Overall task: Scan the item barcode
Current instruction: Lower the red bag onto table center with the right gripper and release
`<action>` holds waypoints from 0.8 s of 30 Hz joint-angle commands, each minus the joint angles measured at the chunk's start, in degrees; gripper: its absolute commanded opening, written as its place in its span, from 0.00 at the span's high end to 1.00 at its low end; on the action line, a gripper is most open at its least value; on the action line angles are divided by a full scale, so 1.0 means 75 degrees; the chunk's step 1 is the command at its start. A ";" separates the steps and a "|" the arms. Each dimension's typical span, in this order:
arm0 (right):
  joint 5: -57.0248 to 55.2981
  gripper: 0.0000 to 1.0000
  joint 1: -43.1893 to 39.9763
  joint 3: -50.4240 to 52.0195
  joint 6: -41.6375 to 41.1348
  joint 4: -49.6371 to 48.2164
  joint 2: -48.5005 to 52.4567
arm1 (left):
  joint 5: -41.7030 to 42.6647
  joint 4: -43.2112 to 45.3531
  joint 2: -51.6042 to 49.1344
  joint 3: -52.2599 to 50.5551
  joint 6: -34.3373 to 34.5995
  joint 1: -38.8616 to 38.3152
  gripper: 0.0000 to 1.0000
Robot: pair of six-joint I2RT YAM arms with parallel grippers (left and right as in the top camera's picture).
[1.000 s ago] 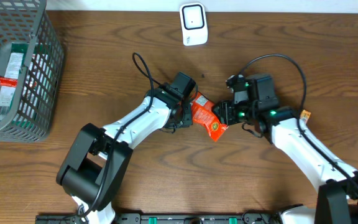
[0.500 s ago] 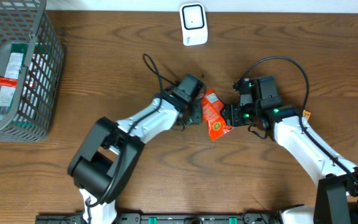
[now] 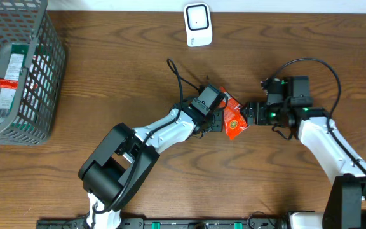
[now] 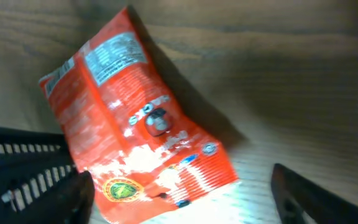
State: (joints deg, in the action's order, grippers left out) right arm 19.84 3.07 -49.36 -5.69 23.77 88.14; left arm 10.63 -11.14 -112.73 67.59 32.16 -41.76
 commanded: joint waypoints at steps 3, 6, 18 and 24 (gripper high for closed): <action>0.0487 0.09 -0.0085 -0.0271 0.0312 0.0385 0.0035 | -0.0358 -0.0347 0.0035 0.0096 -0.0189 0.0350 0.60; 0.0481 0.08 -0.0085 -0.0991 0.0705 0.1116 0.0035 | -0.0364 -0.1075 0.0391 0.0242 -0.0323 0.0603 0.57; 0.0565 0.03 0.0391 -0.2358 0.2521 0.1553 0.0449 | -0.1457 -0.4765 0.2092 0.0729 -0.0688 0.2489 0.42; 0.0685 0.25 0.0405 -0.2358 0.2987 0.1303 0.1533 | -0.1460 -0.5214 0.2098 0.0705 -0.0691 0.2751 0.38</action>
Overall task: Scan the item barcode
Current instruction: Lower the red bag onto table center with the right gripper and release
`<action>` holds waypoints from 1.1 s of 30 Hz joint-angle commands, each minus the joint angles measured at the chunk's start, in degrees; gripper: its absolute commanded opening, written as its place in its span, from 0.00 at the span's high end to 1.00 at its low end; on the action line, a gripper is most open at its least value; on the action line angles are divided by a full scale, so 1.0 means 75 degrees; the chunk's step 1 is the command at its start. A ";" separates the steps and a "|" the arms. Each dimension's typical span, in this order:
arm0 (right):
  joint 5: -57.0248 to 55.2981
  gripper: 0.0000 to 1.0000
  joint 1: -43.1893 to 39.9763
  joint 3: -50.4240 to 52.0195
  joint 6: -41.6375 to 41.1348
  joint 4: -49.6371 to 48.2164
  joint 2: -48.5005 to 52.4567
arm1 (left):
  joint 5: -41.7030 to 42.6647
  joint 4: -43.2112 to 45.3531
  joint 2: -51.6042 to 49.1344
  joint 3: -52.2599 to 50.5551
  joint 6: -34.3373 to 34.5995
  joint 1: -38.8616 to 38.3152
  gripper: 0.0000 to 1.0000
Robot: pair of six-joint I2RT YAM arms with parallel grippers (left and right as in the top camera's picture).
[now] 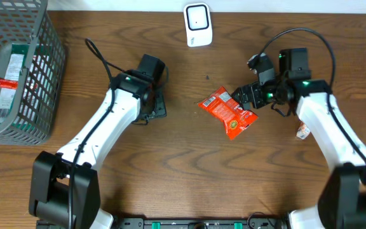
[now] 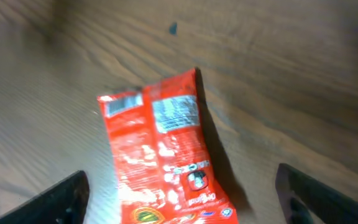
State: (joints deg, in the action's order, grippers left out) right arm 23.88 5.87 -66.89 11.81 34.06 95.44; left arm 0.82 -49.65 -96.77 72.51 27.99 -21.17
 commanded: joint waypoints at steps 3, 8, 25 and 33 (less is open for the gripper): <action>0.0224 0.40 0.0032 -0.0020 0.0691 -0.0149 0.1078 | -0.0149 -0.0090 -0.0029 0.0050 -0.0131 -0.0009 0.32; 0.0545 0.43 0.0032 -0.0020 0.0688 -0.0114 0.1684 | -0.0152 -0.0076 -0.0029 0.0050 -0.0131 -0.0009 0.29; 0.0338 0.59 0.0035 0.0067 -0.0032 0.0892 0.1763 | -0.0154 -0.0058 -0.0029 0.0047 -0.0131 -0.0009 0.29; 0.0338 0.68 0.0221 0.0624 -0.0262 0.0026 0.1763 | -0.0154 0.0000 -0.0029 0.0047 -0.0131 -0.0009 0.29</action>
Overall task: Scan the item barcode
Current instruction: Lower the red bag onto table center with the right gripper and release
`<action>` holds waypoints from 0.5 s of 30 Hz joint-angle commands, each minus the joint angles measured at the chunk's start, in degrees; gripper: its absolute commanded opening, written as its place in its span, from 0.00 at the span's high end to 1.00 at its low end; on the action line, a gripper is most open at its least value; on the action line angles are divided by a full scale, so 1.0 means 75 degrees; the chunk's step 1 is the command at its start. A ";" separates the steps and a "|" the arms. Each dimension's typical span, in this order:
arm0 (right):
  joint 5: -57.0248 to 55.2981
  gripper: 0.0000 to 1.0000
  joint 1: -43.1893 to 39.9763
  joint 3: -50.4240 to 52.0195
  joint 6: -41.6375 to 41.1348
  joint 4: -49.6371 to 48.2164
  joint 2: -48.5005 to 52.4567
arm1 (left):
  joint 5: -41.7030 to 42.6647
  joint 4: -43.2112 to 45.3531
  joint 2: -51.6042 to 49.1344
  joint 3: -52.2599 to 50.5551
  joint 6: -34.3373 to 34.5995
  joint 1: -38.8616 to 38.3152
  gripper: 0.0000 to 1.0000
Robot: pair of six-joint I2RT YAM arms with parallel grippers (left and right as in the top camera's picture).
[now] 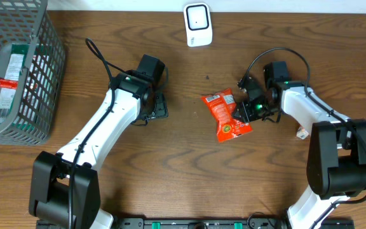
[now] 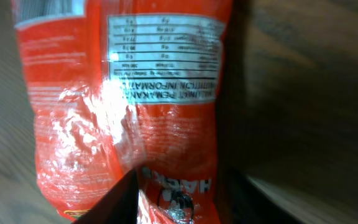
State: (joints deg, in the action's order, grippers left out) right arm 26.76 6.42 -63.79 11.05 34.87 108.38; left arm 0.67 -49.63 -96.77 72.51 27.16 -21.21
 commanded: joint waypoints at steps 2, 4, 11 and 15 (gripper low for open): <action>-0.0047 0.78 0.0160 0.0207 -0.0166 -0.0079 0.0038 | -0.0134 0.0029 -0.0029 0.0047 -0.0020 -0.0003 0.29; -0.0055 0.87 0.0140 0.0207 -0.0219 -0.0070 0.0032 | -0.0134 0.0058 -0.0029 0.0047 -0.0020 -0.0003 0.29; -0.1247 0.99 -0.0420 0.0067 -0.0667 0.0501 -0.0484 | -0.0131 0.0082 -0.0029 0.0047 -0.0017 -0.0003 0.29; -0.2541 0.99 -0.0851 0.0067 -0.1262 0.0807 -0.0921 | -0.0131 0.0105 -0.0029 0.0047 -0.0017 -0.0003 0.29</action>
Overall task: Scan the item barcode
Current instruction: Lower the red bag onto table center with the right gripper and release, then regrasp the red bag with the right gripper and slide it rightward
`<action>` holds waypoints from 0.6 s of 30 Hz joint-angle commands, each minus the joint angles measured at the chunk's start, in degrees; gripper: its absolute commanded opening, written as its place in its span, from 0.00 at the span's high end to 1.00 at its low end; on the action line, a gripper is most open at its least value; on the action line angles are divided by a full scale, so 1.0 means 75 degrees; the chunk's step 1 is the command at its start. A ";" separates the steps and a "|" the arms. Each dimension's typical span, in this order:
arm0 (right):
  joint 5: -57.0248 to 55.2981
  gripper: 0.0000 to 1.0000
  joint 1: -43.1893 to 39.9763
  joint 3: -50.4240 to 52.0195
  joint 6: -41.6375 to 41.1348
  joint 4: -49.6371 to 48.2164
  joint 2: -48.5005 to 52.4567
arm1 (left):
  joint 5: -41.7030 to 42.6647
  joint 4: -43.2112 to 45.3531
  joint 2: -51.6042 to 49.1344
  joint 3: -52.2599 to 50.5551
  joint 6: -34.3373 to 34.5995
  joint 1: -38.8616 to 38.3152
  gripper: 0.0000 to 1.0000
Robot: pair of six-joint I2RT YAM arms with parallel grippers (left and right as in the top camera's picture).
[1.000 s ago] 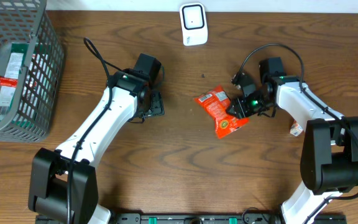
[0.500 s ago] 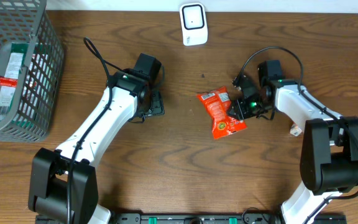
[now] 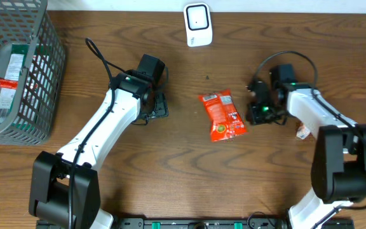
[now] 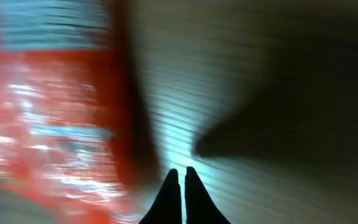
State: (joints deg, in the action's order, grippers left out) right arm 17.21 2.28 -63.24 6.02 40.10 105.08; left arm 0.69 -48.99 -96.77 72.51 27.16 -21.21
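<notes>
A red-orange snack packet [image 3: 221, 116] lies flat on the wooden table [image 3: 189, 172], label side up. In the right wrist view the packet [image 4: 48, 112] is a red blur on the left. My right gripper [image 3: 251, 112] sits low, just off the packet's right edge. Its two dark fingertips [image 4: 171, 186] are pressed together with nothing between them, so the right gripper [image 4: 181, 175] is shut beside the packet. My left gripper [image 3: 155, 107] rests on the table well to the left; its jaws cannot be made out. The white scanner [image 3: 197, 24] stands at the far edge.
A grey wire basket [image 3: 49, 63] holding packaged goods stands at the far left. A small white and red item [image 3: 302, 131] lies near the right arm.
The packet has shifted a little left and turned straighter. My right gripper, then low against the packet's right side, is now shut just right of it. The left arm has not moved.
Both grippers were at the packet in mid-table. Then the left arm was back at the left and the packet lay flat under the open right gripper. The right gripper was later low against the packet's side, and now it is shut beside it.
</notes>
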 commanded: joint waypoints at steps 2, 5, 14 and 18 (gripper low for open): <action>-0.1236 0.98 -0.0414 -0.0006 -0.0691 0.0184 -0.0571 | -0.0134 0.0058 -0.0029 0.0047 -0.0017 -0.0003 0.29; -0.0213 0.66 -0.0391 -0.0006 -0.0679 0.0052 -0.0583 | -0.0134 0.0181 -0.0029 0.0047 -0.0017 -0.0003 0.29; 0.1880 0.34 0.0265 0.0000 -0.0315 -0.1058 -0.0562 | -0.0134 0.0254 -0.0029 0.0047 -0.0017 -0.0003 0.29; 0.1233 0.33 0.0842 0.0009 -0.0574 -0.1399 -0.0405 | -0.0134 0.0251 -0.0029 0.0032 -0.0017 -0.0003 0.29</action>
State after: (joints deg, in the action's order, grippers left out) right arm 27.14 5.67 -63.24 3.20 30.41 101.41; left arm 0.67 -46.89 -96.77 72.51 27.18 -21.21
